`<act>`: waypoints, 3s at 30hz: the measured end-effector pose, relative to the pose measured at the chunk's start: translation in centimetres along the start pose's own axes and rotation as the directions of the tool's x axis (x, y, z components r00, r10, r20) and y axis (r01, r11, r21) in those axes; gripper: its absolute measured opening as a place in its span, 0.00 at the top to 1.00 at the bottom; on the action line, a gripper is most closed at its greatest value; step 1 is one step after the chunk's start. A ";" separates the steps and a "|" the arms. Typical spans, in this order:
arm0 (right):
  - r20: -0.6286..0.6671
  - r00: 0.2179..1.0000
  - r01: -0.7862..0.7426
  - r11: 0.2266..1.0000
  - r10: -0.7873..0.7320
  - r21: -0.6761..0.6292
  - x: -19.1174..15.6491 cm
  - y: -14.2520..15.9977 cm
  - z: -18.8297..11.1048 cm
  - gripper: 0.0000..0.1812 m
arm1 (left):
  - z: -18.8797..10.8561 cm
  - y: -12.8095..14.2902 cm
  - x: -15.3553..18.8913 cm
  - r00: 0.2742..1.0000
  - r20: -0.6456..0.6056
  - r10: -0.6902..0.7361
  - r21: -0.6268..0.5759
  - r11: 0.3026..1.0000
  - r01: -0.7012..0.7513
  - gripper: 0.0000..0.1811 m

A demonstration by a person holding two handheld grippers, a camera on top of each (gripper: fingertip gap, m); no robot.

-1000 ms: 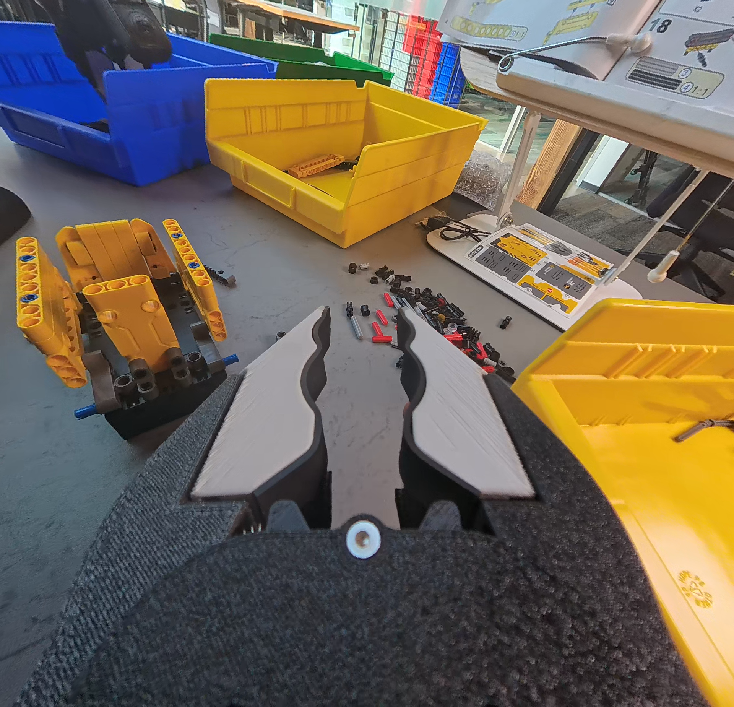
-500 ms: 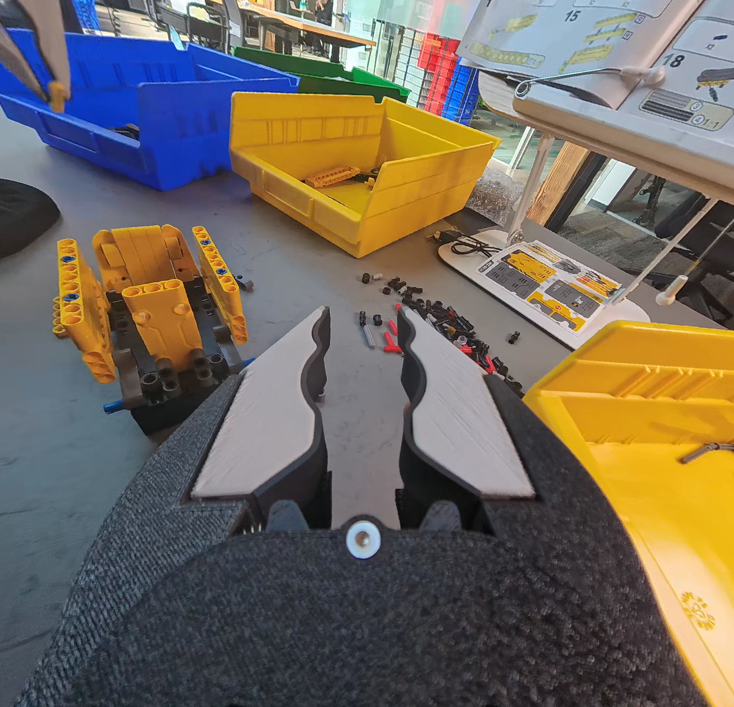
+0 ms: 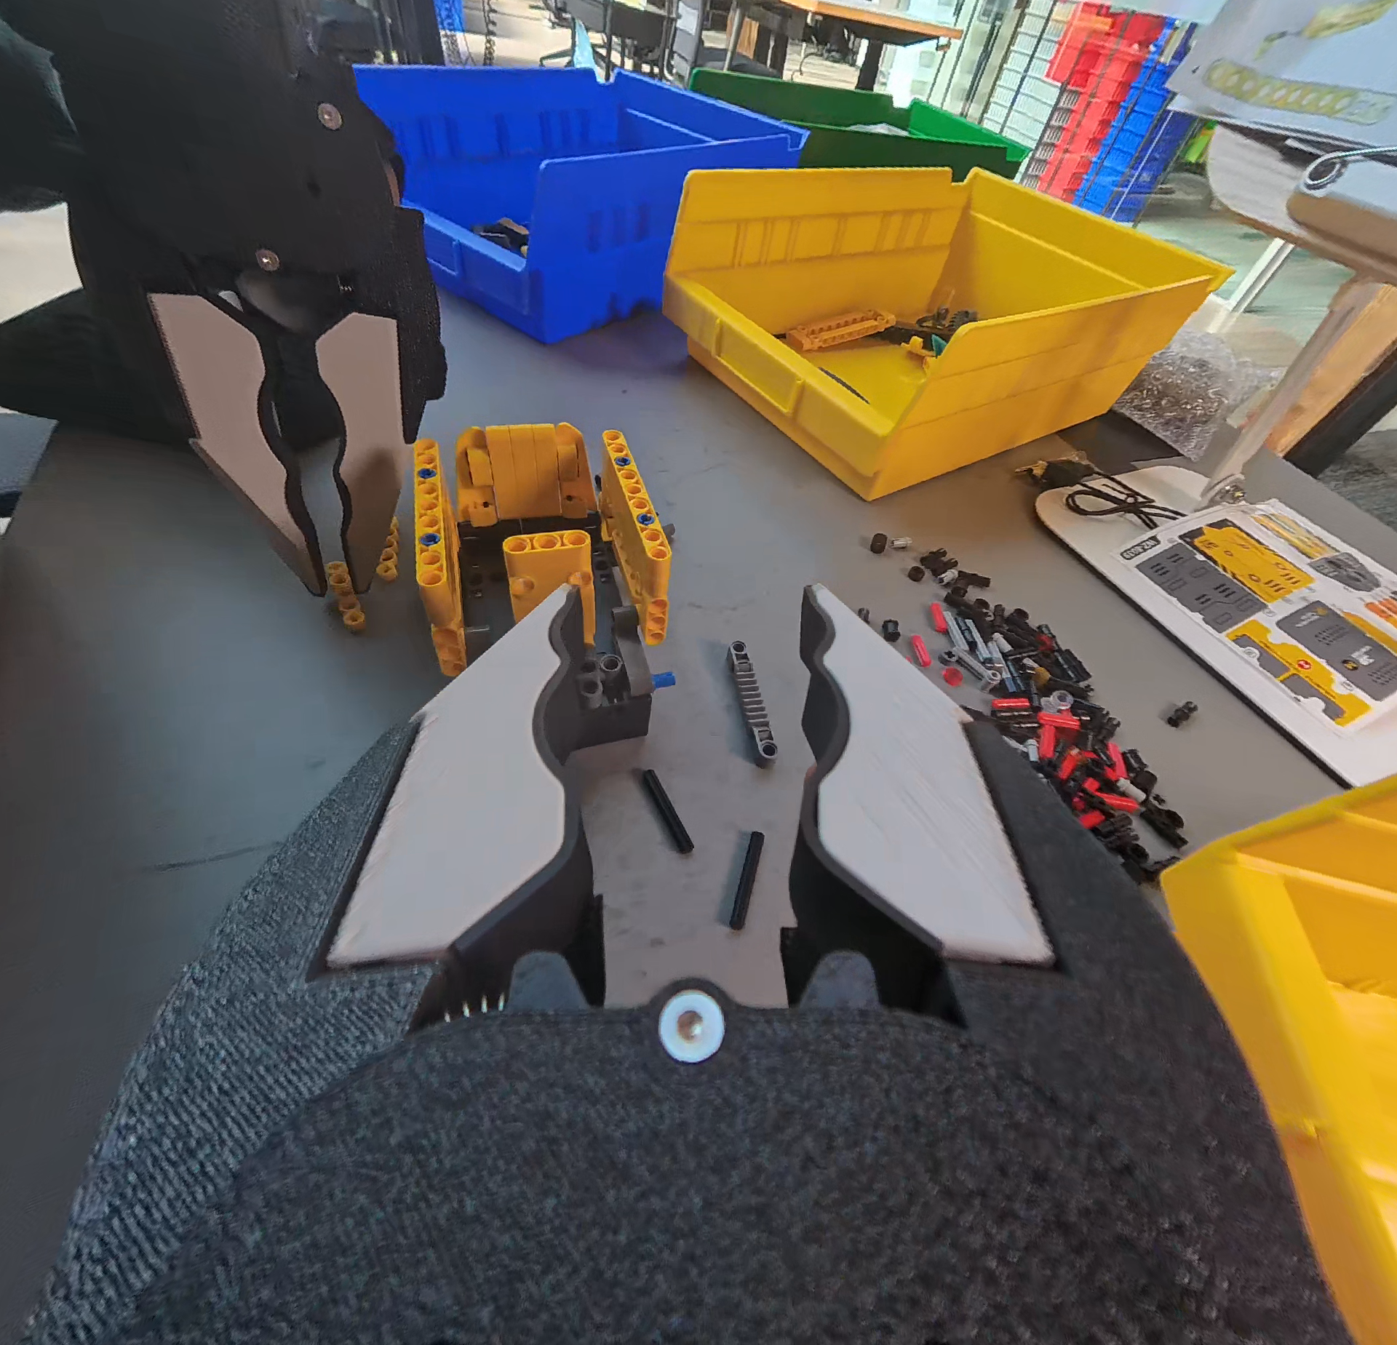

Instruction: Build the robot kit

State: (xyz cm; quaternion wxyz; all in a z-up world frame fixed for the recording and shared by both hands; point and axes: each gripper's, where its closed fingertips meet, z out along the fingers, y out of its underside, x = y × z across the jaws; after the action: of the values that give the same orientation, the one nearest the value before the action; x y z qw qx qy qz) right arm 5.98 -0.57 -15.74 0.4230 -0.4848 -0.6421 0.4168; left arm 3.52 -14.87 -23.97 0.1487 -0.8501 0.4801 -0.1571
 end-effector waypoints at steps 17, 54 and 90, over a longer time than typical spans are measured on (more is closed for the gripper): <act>0.233 0.972 0.103 0.961 -0.042 -0.258 -5.2 3.3 3.0 0.52 | -2.6 -2.8 -7.1 0.959 0.171 -0.227 0.490 0.864 0.117 0.50; 0.163 0.983 0.135 0.926 -0.081 -0.353 4.0 0.8 5.0 0.66 | -8.5 3.2 -12.7 0.767 0.431 -0.474 0.541 0.817 0.201 0.66; 0.274 0.957 0.190 0.919 -0.095 -0.345 -3.1 5.6 2.3 0.81 | 0.3 -5.9 -8.0 0.976 0.216 -0.040 0.396 0.917 -0.050 0.95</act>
State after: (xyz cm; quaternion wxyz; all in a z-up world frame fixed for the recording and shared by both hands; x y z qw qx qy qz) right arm 5.82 -2.81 -22.16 0.2695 -0.4500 -0.7908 0.3153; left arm 4.27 -5.04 -22.90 0.3713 -0.8129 0.4206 -0.1566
